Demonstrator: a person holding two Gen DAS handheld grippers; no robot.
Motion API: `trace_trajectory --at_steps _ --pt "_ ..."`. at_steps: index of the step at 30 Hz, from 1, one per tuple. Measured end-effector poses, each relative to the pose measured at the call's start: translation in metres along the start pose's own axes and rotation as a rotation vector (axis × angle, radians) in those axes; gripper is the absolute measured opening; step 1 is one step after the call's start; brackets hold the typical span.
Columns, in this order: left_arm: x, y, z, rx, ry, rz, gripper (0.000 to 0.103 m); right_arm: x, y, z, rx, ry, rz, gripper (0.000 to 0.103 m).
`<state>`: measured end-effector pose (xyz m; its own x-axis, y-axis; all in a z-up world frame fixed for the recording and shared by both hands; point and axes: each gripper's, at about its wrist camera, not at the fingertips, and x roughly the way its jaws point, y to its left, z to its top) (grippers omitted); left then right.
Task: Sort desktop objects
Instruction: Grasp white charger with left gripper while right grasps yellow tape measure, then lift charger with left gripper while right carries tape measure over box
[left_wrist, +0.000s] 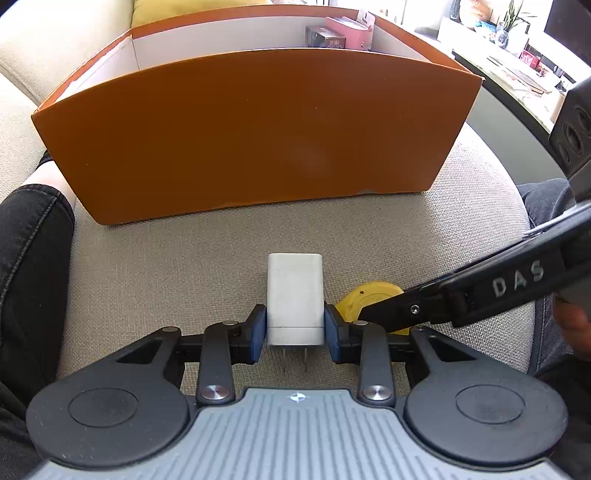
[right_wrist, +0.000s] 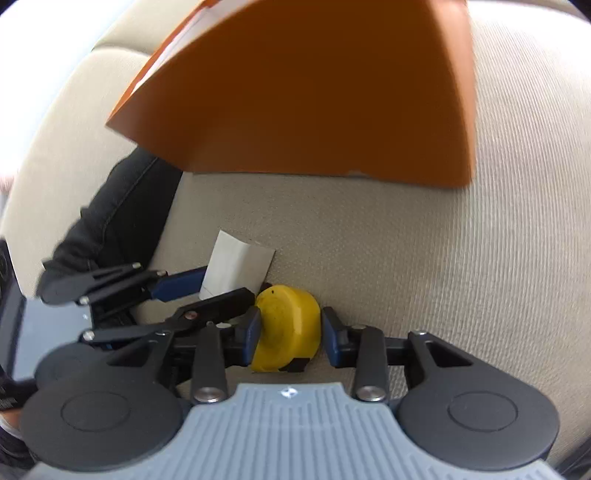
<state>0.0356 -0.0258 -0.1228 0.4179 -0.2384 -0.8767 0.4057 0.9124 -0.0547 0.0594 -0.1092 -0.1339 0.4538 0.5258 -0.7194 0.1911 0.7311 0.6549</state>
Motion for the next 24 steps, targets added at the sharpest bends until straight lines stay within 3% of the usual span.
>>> trace_trajectory --at_steps 2,7,15,24 --pt "0.001 0.003 0.001 -0.003 -0.002 0.001 0.037 -0.003 -0.005 -0.002 0.042 -0.012 0.016 0.029" --pt "-0.003 -0.002 -0.001 -0.004 -0.002 0.008 0.037 -0.007 -0.014 -0.006 0.154 -0.024 0.133 0.023" --pt "-0.008 -0.001 0.0 -0.018 -0.019 0.0 0.037 -0.001 0.014 -0.001 0.047 -0.019 0.032 0.022" --pt "-0.056 0.001 0.012 -0.051 -0.119 -0.056 0.037 -0.062 0.039 0.018 -0.086 -0.139 0.01 0.022"
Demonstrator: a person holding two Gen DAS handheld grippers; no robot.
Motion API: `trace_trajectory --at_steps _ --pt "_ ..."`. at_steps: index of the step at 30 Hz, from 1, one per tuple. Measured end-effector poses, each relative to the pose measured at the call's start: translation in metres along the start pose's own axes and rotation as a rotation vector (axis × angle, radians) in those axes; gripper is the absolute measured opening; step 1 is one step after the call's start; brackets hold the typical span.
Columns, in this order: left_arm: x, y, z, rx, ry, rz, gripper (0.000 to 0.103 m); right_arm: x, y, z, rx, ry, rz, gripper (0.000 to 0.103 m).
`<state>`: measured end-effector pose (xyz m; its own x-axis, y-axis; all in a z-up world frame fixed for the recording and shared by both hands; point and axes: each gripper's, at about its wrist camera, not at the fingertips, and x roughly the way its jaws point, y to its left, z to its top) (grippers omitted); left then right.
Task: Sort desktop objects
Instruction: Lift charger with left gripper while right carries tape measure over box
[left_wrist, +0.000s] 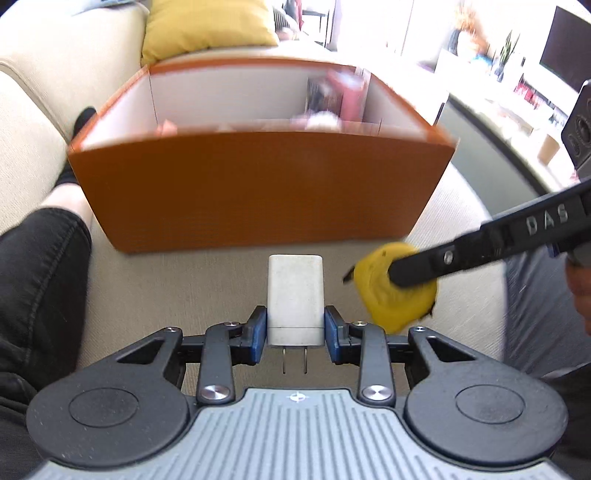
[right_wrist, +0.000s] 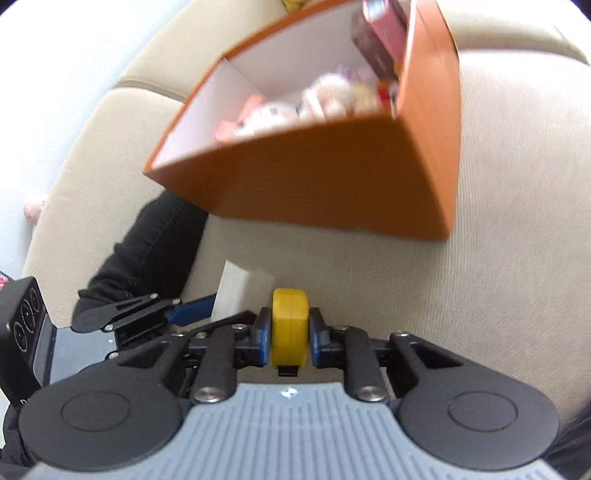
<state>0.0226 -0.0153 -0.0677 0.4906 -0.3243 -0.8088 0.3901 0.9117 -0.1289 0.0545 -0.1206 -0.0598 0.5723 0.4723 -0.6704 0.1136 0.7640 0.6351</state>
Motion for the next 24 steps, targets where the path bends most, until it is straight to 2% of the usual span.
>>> trace_trajectory --at_steps 3,6,9,12,15,19,24 --pt "-0.016 0.006 0.02 -0.007 -0.053 -0.045 0.037 -0.024 0.013 0.02 -0.047 -0.053 0.027 0.022" --pt "-0.028 0.015 0.052 0.006 -0.095 -0.058 0.037 -0.042 0.028 0.052 -0.096 -0.103 0.02 0.022" --pt "-0.029 0.022 0.087 0.03 -0.133 -0.043 0.037 -0.048 0.034 0.085 -0.142 -0.134 -0.013 0.022" --pt "-0.025 0.025 0.122 0.094 -0.16 0.008 0.037 -0.051 0.031 0.121 -0.183 -0.148 -0.059 0.022" --pt "-0.006 0.032 0.158 0.134 -0.145 0.023 0.037 -0.028 0.035 0.159 -0.211 -0.128 -0.125 0.022" --pt "0.048 0.044 0.196 0.174 -0.076 0.053 0.037 0.023 0.034 0.202 -0.232 -0.056 -0.222 0.022" --pt "0.114 0.06 0.203 0.171 0.039 0.065 0.037 0.075 0.025 0.229 -0.223 0.05 -0.306 0.022"
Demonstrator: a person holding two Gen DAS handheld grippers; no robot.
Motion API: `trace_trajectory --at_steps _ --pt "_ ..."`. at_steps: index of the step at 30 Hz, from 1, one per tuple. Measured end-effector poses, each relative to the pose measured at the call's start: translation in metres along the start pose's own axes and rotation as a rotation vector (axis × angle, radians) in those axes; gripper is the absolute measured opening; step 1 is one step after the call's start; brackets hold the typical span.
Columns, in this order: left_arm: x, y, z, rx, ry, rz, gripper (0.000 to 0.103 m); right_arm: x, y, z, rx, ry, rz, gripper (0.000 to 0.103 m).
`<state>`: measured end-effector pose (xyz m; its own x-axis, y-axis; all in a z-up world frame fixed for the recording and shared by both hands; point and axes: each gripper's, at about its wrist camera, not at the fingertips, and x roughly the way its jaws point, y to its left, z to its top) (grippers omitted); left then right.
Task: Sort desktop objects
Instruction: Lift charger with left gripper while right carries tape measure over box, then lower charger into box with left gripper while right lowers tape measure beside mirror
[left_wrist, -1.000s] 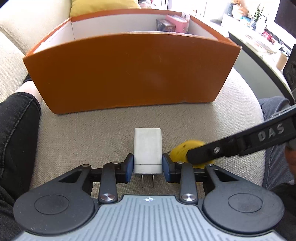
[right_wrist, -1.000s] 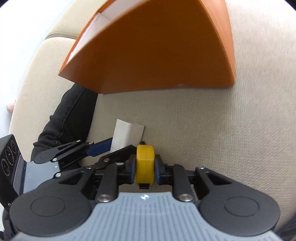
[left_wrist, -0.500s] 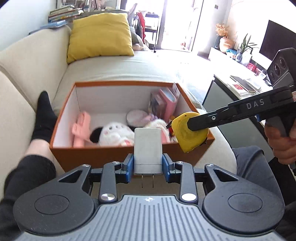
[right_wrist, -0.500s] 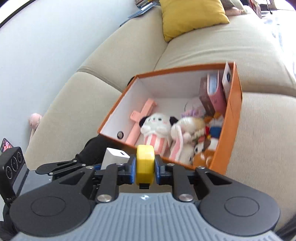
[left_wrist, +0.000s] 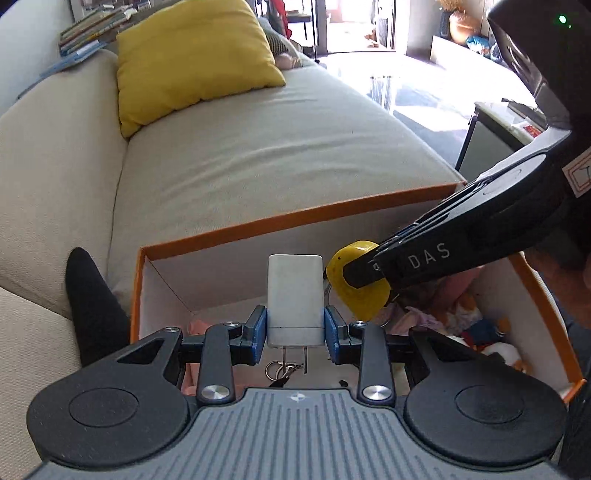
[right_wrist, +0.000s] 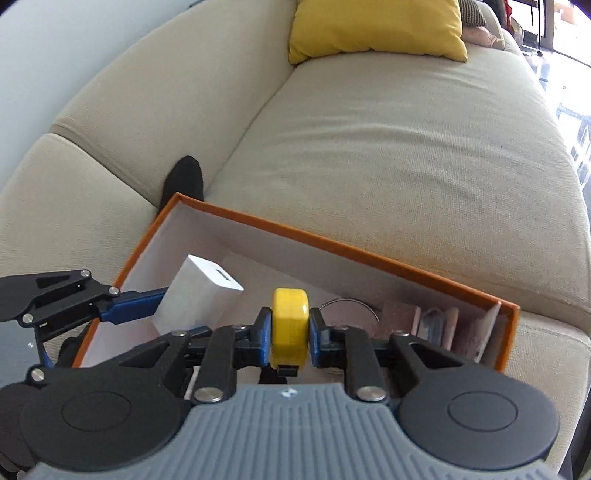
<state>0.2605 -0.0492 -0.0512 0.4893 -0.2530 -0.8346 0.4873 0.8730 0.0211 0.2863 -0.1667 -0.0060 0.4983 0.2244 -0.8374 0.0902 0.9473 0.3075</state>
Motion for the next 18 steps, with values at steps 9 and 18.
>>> trace_trajectory --at_steps 9,18 --pt "0.039 0.012 -0.006 -0.001 0.06 -0.026 0.037 0.037 0.002 0.003 -0.031 0.103 -0.059 0.022" --pt "0.05 0.011 -0.007 -0.01 0.101 -0.041 0.037 0.037 0.015 0.003 -0.164 0.112 -0.182 0.024"
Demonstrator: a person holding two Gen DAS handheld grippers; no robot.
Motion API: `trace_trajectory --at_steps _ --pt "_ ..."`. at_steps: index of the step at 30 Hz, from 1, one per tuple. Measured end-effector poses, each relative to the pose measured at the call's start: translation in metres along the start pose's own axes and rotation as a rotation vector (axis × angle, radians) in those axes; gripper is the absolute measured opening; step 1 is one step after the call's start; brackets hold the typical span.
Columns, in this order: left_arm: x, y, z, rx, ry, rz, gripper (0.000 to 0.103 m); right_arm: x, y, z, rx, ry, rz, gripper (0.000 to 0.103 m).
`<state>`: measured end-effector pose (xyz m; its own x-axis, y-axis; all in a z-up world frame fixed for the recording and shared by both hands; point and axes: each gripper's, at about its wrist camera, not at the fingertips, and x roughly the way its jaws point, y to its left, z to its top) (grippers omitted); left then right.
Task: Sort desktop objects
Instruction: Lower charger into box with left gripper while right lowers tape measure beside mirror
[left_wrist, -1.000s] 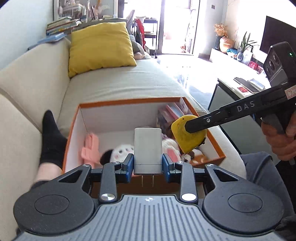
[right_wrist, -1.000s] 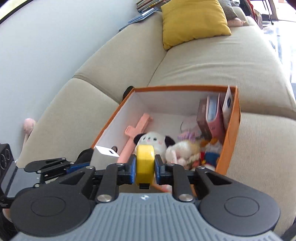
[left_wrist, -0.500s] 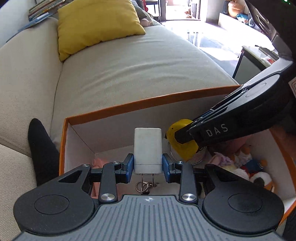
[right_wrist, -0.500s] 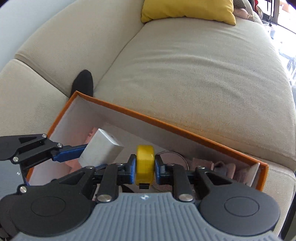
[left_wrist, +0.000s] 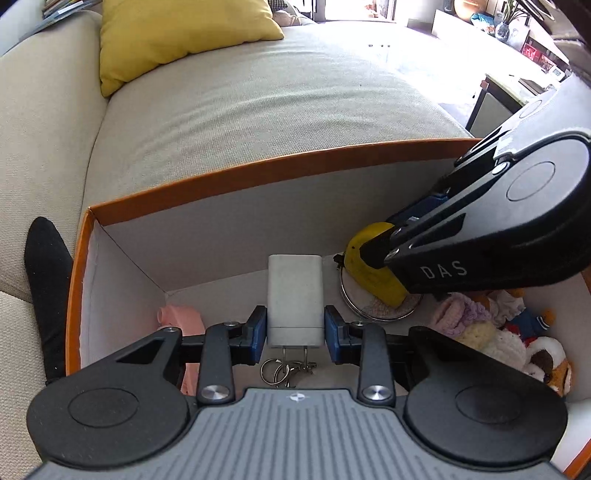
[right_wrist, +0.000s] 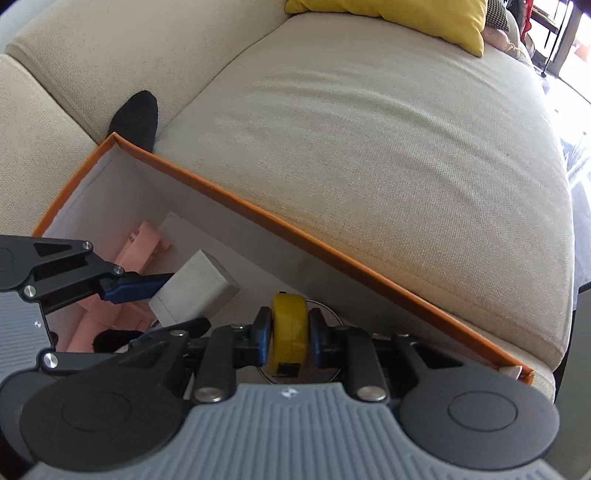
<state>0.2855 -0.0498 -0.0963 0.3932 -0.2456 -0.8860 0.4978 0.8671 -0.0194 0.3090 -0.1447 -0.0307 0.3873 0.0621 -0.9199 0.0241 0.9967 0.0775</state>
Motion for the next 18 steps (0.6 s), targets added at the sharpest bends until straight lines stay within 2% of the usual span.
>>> trace_trajectory --at_steps 5,11,18 --pt "0.004 0.001 0.006 0.0 0.019 -0.001 0.037 -0.004 0.008 -0.001 -0.084 -0.006 -0.075 0.026" --pt "0.013 0.001 0.012 0.006 0.056 0.004 0.037 0.003 0.002 0.005 -0.115 0.003 -0.067 0.025" --pt "0.022 -0.007 0.019 0.051 0.081 0.059 0.037 -0.013 0.001 0.005 -0.127 -0.039 -0.057 0.025"
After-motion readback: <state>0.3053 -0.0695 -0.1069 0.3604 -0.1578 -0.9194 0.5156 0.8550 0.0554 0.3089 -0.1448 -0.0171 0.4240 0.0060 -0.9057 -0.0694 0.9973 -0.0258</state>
